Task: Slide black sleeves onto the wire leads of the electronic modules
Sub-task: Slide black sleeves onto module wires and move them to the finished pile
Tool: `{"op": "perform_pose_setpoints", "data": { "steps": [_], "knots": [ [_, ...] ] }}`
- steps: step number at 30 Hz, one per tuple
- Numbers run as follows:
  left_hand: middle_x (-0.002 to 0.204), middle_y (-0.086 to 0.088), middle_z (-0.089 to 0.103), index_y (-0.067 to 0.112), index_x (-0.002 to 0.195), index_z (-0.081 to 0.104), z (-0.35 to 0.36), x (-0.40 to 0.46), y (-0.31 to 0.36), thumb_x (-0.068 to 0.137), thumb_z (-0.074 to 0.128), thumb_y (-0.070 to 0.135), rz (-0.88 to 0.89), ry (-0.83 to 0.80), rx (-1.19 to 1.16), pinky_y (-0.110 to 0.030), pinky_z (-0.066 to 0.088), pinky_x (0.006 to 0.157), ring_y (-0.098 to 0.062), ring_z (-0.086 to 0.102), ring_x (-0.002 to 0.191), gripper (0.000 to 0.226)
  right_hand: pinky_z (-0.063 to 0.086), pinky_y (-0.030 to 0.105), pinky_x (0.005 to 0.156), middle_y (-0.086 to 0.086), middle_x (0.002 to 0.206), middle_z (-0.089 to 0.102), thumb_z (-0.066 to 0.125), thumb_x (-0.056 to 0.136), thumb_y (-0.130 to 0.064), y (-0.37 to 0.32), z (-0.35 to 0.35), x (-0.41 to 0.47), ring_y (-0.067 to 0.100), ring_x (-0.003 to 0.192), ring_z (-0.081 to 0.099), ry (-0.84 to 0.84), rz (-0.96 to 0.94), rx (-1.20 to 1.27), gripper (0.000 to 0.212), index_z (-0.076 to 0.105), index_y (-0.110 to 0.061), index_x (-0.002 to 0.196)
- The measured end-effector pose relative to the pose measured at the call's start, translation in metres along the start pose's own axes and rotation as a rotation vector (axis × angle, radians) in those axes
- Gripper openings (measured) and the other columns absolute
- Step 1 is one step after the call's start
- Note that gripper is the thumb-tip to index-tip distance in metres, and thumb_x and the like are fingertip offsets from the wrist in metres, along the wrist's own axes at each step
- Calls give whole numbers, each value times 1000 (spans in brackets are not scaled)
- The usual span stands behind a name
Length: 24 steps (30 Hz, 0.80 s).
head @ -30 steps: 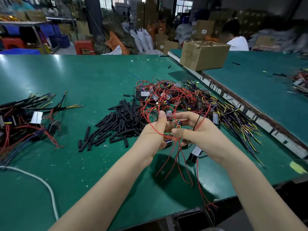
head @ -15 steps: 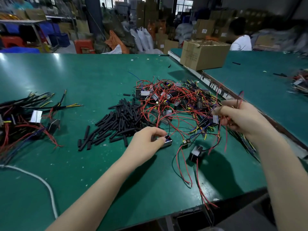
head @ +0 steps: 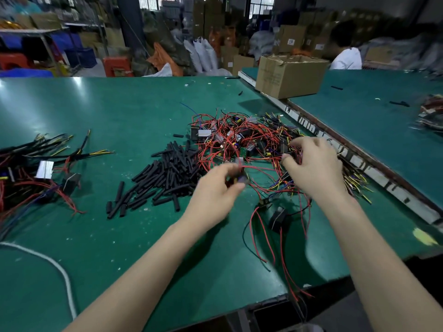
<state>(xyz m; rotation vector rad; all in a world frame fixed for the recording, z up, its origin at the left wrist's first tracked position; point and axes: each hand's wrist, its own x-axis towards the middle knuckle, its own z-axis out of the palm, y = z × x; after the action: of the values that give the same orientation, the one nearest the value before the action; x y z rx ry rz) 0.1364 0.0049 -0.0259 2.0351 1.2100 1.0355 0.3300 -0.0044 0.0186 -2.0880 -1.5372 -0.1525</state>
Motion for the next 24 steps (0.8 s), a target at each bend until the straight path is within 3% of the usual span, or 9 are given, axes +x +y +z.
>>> {"op": "perform_pose_setpoints", "data": {
  "steps": [2, 5, 7, 9, 13, 17, 21, 24],
  "knots": [
    [94, 14, 63, 33, 108, 58, -14, 5, 8, 90, 61, 8, 15, 93, -300, -18, 44, 75, -5, 53, 74, 31, 35, 41, 92, 7, 124, 53, 60, 90, -31, -5, 5, -6, 31, 118, 42, 47, -150, 80, 28, 62, -21, 115],
    [107, 2, 64, 14, 122, 56, -41, 17, 21, 94, 51, 3, -3, 185, -687, -12, 43, 88, -2, 57, 91, 30, 35, 39, 90, 4, 117, 58, 63, 88, -26, -8, 16, -12, 30, 115, 44, -9, -292, 133, 20, 68, -20, 107],
    [100, 2, 68, 7, 116, 59, -59, 23, 31, 94, 49, 8, -33, 193, -895, -9, 45, 74, 0, 60, 82, 24, 37, 40, 93, 3, 116, 59, 63, 88, -27, -9, 23, -12, 29, 116, 45, -74, -338, 140, 22, 67, -22, 109],
    [86, 10, 71, 13, 103, 62, -74, 25, 38, 87, 52, 20, -48, 136, -988, -10, 42, 60, 3, 59, 71, 20, 36, 44, 100, 0, 123, 57, 63, 87, -34, -14, 29, -11, 27, 121, 43, -157, -348, 164, 34, 61, -24, 120],
    [88, 9, 70, 17, 104, 61, -91, 22, 40, 85, 46, 32, -64, -98, -1093, -20, 39, 74, -5, 61, 86, 29, 30, 47, 101, -4, 134, 51, 65, 81, -54, -39, 51, -10, 23, 130, 35, -259, -364, 173, 76, 32, -28, 144],
    [90, 9, 64, 17, 114, 61, -103, 13, 30, 87, 42, 36, -135, -232, -1282, -22, 36, 72, -4, 59, 76, 38, 21, 48, 103, -2, 141, 44, 58, 80, -66, -65, 70, -5, 23, 136, 24, -395, -369, -17, 86, 19, -30, 148],
    [86, 8, 62, 16, 107, 69, -106, 5, 21, 87, 42, 36, -184, -254, -1261, -19, 37, 58, -4, 50, 64, 39, 16, 40, 96, -9, 143, 35, 61, 77, -66, -91, 72, -11, 13, 131, 13, -379, -516, 101, 75, 34, -36, 140],
    [88, 7, 62, 15, 111, 67, -105, 4, 27, 87, 42, 35, -161, -296, -1237, -20, 31, 57, -4, 48, 64, 40, 17, 38, 96, -6, 129, 49, 58, 89, -49, -111, 73, -15, 17, 125, 27, -586, -553, 331, 33, 56, -32, 117]
  ]
}}
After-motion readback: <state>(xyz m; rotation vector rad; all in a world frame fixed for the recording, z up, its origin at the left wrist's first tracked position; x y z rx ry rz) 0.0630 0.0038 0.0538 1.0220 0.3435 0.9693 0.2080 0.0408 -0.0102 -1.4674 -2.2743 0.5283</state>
